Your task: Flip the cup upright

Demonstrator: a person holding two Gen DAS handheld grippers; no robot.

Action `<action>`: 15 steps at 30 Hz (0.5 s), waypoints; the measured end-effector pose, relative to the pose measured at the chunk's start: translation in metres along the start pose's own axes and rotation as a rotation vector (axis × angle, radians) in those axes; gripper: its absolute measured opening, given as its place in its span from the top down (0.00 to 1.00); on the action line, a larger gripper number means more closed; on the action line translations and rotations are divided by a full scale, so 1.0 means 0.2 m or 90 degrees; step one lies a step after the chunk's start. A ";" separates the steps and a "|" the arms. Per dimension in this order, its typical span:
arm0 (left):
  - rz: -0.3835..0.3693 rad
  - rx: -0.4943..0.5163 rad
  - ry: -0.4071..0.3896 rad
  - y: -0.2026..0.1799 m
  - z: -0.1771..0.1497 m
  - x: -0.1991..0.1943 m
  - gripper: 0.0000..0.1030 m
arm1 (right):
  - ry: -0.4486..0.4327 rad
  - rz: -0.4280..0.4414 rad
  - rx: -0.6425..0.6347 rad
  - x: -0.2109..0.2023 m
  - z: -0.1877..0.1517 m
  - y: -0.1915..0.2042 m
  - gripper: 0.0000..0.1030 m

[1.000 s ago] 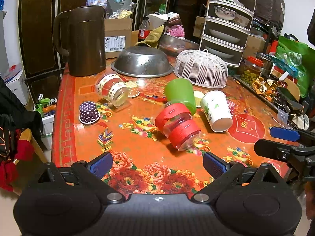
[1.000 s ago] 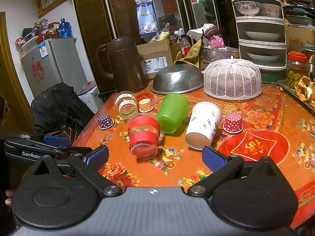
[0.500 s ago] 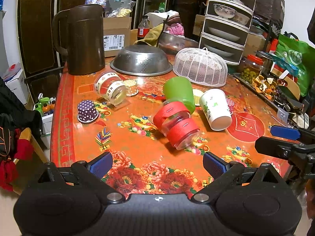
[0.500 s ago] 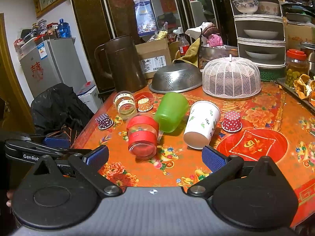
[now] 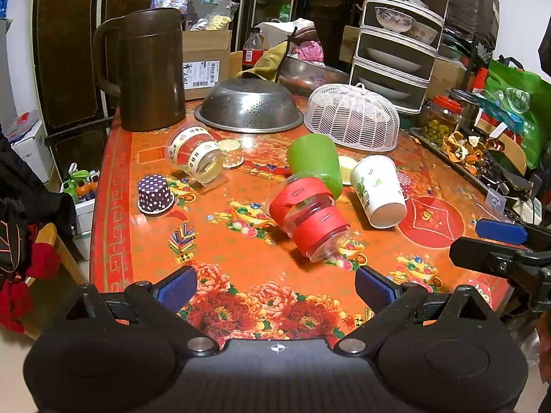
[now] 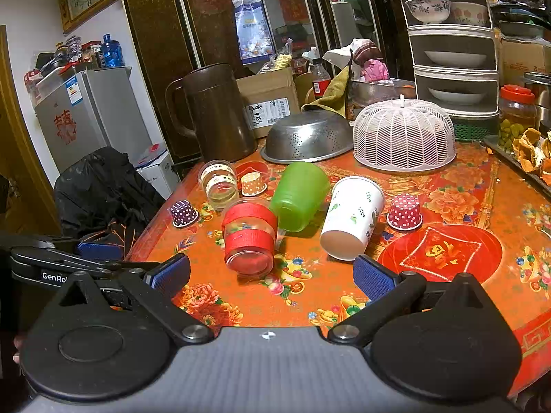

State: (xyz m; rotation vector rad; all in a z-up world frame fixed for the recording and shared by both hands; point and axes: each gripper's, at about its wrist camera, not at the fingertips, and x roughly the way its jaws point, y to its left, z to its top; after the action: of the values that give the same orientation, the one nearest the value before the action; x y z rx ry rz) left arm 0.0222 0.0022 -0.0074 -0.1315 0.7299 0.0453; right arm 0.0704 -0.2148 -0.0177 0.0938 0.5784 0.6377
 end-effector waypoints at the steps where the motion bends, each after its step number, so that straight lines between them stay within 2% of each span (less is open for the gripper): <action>1: 0.000 0.000 0.000 0.00 0.00 0.00 0.03 | 0.000 0.000 0.000 0.00 0.00 0.00 0.01; 15: -0.001 -0.005 0.003 0.01 0.00 0.01 0.03 | 0.004 -0.001 0.002 0.00 0.00 0.00 0.01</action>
State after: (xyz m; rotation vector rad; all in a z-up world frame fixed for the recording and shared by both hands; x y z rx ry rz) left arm 0.0236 0.0041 -0.0081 -0.1401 0.7351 0.0474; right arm 0.0709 -0.2148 -0.0174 0.0946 0.5859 0.6356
